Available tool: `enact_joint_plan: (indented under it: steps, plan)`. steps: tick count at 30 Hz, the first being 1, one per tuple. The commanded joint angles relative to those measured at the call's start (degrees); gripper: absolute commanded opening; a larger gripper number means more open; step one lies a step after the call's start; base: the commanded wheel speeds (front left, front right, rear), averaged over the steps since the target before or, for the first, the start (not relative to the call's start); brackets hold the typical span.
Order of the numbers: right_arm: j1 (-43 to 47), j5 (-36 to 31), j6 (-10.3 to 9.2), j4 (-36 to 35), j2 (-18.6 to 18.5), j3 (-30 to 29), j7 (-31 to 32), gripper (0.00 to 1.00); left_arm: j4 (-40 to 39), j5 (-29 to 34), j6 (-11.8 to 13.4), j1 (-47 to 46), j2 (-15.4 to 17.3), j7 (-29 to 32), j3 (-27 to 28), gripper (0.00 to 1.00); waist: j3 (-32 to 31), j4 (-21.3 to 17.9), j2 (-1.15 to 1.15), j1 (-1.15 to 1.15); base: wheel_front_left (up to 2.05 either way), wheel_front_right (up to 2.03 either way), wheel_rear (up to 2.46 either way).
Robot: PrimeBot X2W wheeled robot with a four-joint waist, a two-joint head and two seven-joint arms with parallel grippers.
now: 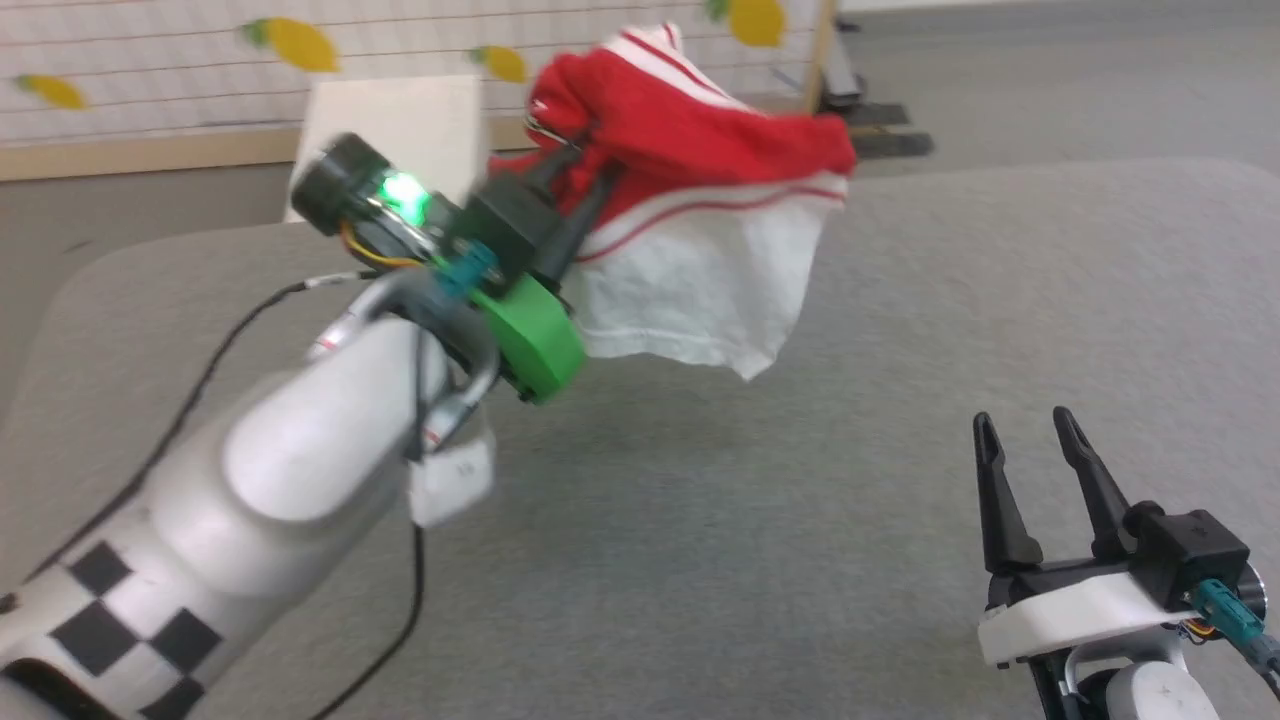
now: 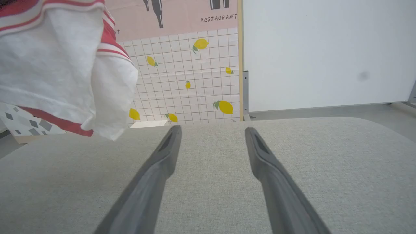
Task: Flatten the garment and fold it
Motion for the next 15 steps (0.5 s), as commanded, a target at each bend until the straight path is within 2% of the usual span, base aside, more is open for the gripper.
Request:
enact_joint_plan:
  steps: [1,7,12,13,15]
  plan:
    - [-0.37,0.46,-0.09,-0.38,0.04,-0.02,-0.28,1.0,1.25,1.81,0.39,0.3,-1.03,-1.34,-0.76,0.0,3.14,-5.9,0.0,0.0,0.0,0.0,0.0]
    - [-0.81,1.5,-0.09,-0.5,0.04,0.5,-0.28,1.0,9.2,6.98,-0.1,1.98,-4.81,-3.68,-5.07,0.0,6.54,-10.55,0.0,0.0,0.0,0.0,0.0]
    - [-1.13,2.16,-0.09,-0.67,0.04,0.69,-0.28,1.0,15.92,8.73,-0.22,5.49,-7.93,-4.12,-6.93,0.0,8.37,-12.48,0.0,0.0,0.0,0.0,0.0]
    - [-1.15,2.22,-0.09,-0.66,0.04,0.69,-0.28,1.0,17.2,8.72,-0.52,6.45,-8.6,-4.14,-7.04,0.1,8.54,-12.59,0.0,0.0,0.0,0.0,0.0]
    - [-1.16,2.17,-0.09,-0.52,0.04,0.74,-0.28,1.0,19.76,8.68,-1.37,8.13,-9.6,-4.15,-7.45,1.0,8.71,-12.57,0.0,0.0,0.0,0.0,0.0]
